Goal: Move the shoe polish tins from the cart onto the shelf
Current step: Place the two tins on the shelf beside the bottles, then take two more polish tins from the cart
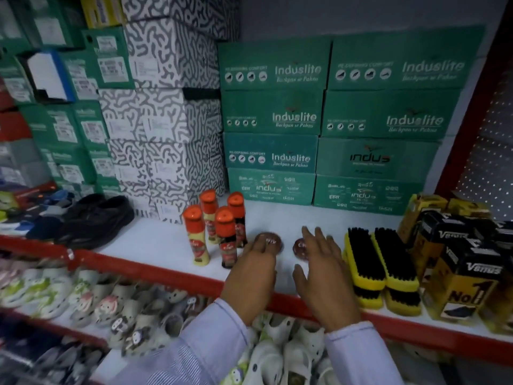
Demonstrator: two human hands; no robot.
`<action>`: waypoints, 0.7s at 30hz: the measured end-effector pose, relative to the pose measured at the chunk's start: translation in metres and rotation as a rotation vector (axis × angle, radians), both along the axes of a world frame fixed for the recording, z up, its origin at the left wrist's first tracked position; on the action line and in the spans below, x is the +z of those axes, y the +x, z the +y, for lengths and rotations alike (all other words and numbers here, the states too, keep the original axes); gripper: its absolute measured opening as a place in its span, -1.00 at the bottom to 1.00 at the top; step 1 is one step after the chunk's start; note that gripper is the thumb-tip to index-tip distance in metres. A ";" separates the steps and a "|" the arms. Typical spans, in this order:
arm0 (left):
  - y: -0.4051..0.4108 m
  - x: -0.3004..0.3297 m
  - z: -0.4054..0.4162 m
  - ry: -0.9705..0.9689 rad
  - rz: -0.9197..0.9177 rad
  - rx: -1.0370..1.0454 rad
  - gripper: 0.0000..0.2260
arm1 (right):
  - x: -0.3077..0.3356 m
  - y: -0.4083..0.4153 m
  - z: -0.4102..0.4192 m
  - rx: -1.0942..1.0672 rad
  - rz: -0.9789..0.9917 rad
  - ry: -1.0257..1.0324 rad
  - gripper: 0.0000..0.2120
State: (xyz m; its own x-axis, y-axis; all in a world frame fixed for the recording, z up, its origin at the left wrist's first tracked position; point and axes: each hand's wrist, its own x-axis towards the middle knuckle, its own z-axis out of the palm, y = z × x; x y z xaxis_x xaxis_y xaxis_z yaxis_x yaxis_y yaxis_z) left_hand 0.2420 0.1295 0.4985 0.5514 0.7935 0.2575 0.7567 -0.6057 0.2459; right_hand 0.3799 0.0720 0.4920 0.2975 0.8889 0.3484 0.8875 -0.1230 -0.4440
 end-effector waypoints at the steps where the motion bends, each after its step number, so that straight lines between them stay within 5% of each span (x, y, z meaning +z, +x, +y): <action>1: -0.012 -0.006 -0.018 0.020 0.007 -0.008 -0.39 | -0.008 -0.009 -0.014 0.025 -0.013 0.042 -0.29; 7: -0.100 -0.093 -0.091 0.231 0.057 0.004 -0.41 | -0.078 -0.066 -0.078 0.181 -0.055 0.131 -0.27; 11: -0.156 -0.186 -0.128 0.033 0.179 0.143 -0.24 | -0.153 -0.111 -0.108 0.319 -0.010 -0.037 -0.24; 21: -0.229 -0.374 -0.177 -0.603 0.298 0.392 -0.22 | -0.353 -0.217 -0.141 0.455 -0.017 -0.628 -0.17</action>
